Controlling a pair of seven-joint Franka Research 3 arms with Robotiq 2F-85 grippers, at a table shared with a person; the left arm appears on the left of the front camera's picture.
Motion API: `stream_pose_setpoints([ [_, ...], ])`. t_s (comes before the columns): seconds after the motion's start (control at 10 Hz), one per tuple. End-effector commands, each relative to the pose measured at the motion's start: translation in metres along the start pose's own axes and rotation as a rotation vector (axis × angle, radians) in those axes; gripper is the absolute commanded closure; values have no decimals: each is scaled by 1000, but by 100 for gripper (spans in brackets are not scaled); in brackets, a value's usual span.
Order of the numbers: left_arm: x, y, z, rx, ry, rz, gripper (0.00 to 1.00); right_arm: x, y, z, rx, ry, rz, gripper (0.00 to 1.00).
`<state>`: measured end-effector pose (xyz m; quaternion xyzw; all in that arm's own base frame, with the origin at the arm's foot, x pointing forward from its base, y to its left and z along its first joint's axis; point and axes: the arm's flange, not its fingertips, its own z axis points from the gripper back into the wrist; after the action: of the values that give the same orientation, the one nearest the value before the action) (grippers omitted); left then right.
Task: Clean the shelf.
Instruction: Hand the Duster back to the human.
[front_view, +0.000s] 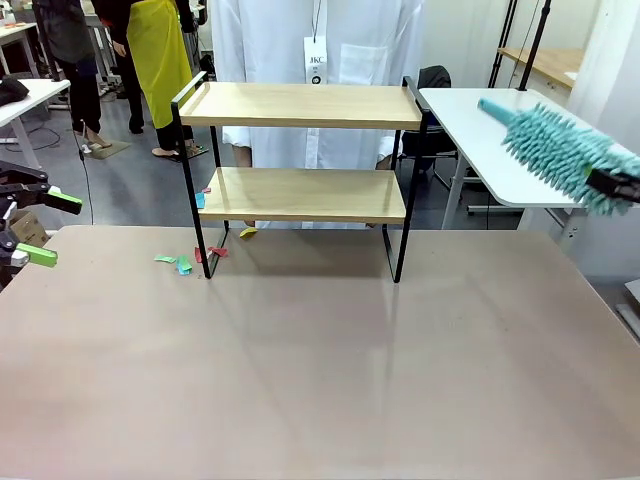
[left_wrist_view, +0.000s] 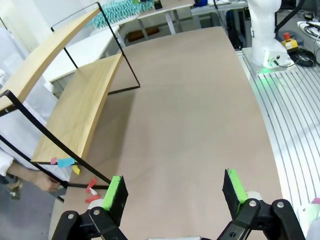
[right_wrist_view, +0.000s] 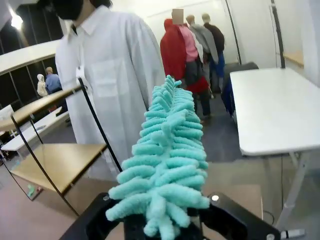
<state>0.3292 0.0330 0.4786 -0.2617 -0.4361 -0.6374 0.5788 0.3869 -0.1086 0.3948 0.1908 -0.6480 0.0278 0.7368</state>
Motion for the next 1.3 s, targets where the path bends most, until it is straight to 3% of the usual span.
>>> stream_pose_setpoints([
  [0.0,0,0,-1,12,-30,-22,0,-65,39,72,-21,-38,26,84],
  [0.2,0,0,-1,12,-30,-22,0,-63,42,72,7,-68,30,84],
  [0.3,0,0,-1,12,-30,-22,0,-19,-6,-5,-10,18,-9,84],
  [1.2,0,0,-1,12,-30,-22,0,-19,-6,-5,-10,18,-9,84],
])
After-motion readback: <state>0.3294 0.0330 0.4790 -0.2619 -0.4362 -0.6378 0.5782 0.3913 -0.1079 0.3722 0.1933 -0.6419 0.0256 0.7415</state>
